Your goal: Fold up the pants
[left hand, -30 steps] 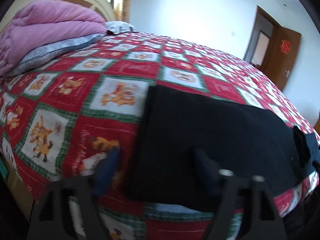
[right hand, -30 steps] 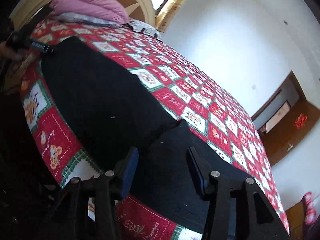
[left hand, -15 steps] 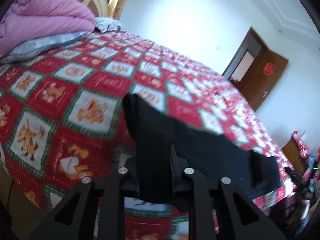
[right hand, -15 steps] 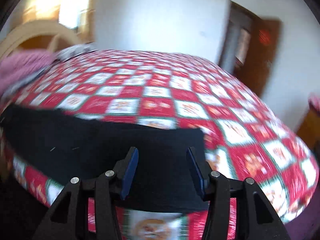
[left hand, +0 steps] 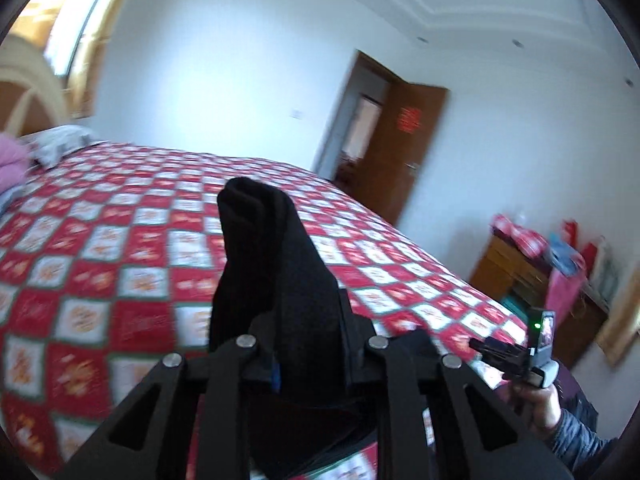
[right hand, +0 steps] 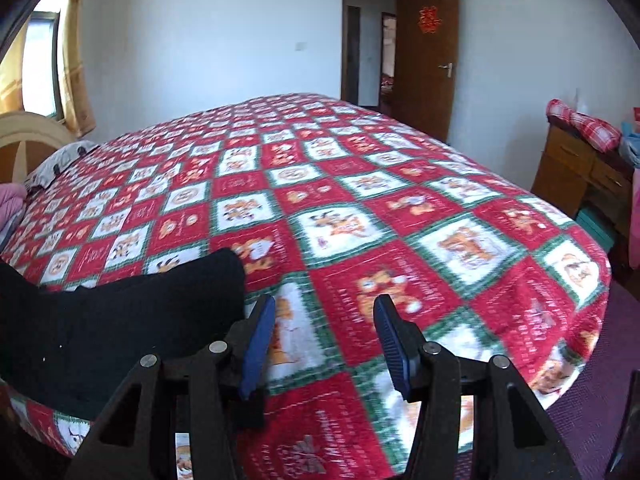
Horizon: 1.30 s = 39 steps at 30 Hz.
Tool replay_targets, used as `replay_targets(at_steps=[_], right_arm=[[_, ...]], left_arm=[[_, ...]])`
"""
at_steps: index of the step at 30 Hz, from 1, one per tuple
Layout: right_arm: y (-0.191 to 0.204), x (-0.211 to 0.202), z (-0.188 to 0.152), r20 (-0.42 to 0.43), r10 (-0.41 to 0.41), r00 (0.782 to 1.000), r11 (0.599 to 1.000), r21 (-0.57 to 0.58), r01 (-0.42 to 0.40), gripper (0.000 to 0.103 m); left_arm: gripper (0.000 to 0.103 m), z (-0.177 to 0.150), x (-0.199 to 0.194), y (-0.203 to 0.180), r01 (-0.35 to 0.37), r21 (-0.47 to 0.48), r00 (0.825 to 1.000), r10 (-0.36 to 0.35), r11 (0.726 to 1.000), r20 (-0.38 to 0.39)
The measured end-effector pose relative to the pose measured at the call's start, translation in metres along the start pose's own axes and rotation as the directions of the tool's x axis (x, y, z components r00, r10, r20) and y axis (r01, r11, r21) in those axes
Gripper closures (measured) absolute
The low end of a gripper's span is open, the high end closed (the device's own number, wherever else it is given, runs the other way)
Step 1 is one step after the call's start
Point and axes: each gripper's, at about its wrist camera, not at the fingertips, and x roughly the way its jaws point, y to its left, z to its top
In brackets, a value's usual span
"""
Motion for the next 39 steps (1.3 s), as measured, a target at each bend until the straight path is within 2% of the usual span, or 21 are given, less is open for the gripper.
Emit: replay_targets(at_steps=[5,8,11,19,21,23,25,26,27,29,33,34,35,37,39], right_arm=[[-0.03,-0.005,0.006,0.016,-0.029,0.999,0.998,0.058,0.028,0.05],[-0.043,-0.004,0.009,0.025,-0.029,0.999,0.994,0.108,0.026,0.049],[-0.049,-0.003,0.008,0.032,-0.021,0.999,0.99,0.137,0.016,0.049],[-0.047,0.012,0.001,0.008,0.017,1.0,0.989,0.149,-0.018,0.049],[-0.044,0.015,-0.003,0.0,0.037,0.999,0.988,0.152,-0.036,0.049],[-0.041,0.02,-0.006,-0.012,0.061,0.998,0.987,0.149,-0.058,0.049],[-0.039,0.022,-0.008,-0.015,0.089,0.996,0.985,0.147,-0.086,0.049],[-0.038,0.021,-0.008,-0.006,0.096,0.995,0.984,0.148,-0.094,0.048],[-0.038,0.02,-0.008,0.005,0.108,0.994,0.983,0.148,-0.108,0.048],[-0.035,0.015,-0.006,0.029,0.139,0.99,0.979,0.145,-0.142,0.036],[-0.019,-0.008,-0.004,0.106,0.253,0.962,0.956,0.124,-0.266,0.034],[-0.009,-0.017,-0.003,0.131,0.281,0.951,0.951,0.091,-0.294,0.032],[0.001,-0.023,-0.003,0.143,0.295,0.945,0.95,0.062,-0.306,0.027],[0.026,-0.029,-0.002,0.146,0.303,0.942,0.953,-0.012,-0.304,0.026],[0.042,-0.028,-0.001,0.148,0.327,0.933,0.945,-0.031,-0.326,0.026]], left_arm=[[0.082,0.001,0.058,-0.052,0.077,0.085,0.995,-0.07,0.993,-0.074],[0.082,-0.01,0.092,-0.077,0.088,0.129,0.99,-0.072,0.988,-0.123],[0.082,-0.028,0.126,-0.096,0.111,0.151,0.977,-0.08,0.982,-0.2],[0.081,-0.071,0.183,-0.146,0.143,0.238,0.948,-0.063,0.961,-0.313],[0.073,-0.08,0.195,-0.16,0.152,0.265,0.939,-0.055,0.952,-0.34],[0.07,-0.09,0.197,-0.169,0.153,0.286,0.938,-0.049,0.946,-0.342],[0.061,-0.093,0.188,-0.175,0.169,0.308,0.943,-0.063,0.936,-0.326],[0.047,-0.094,0.181,-0.176,0.164,0.327,0.949,-0.059,0.931,-0.31],[0.035,-0.093,0.172,-0.175,0.157,0.347,0.957,-0.055,0.925,-0.286],[0.031,-0.092,0.145,-0.167,0.124,0.389,0.976,-0.042,0.913,-0.213],[0.019,-0.09,0.114,-0.134,-0.025,0.422,0.992,0.076,0.906,-0.105],[0.015,-0.091,0.108,-0.123,-0.064,0.421,0.991,0.106,0.905,-0.077],[0.007,-0.093,0.104,-0.111,-0.106,0.416,0.988,0.144,0.903,-0.06],[0.006,-0.098,0.102,-0.09,-0.171,0.391,0.976,0.211,0.904,-0.061],[0.006,-0.103,0.103,-0.07,-0.21,0.36,0.963,0.255,0.909,-0.082]])
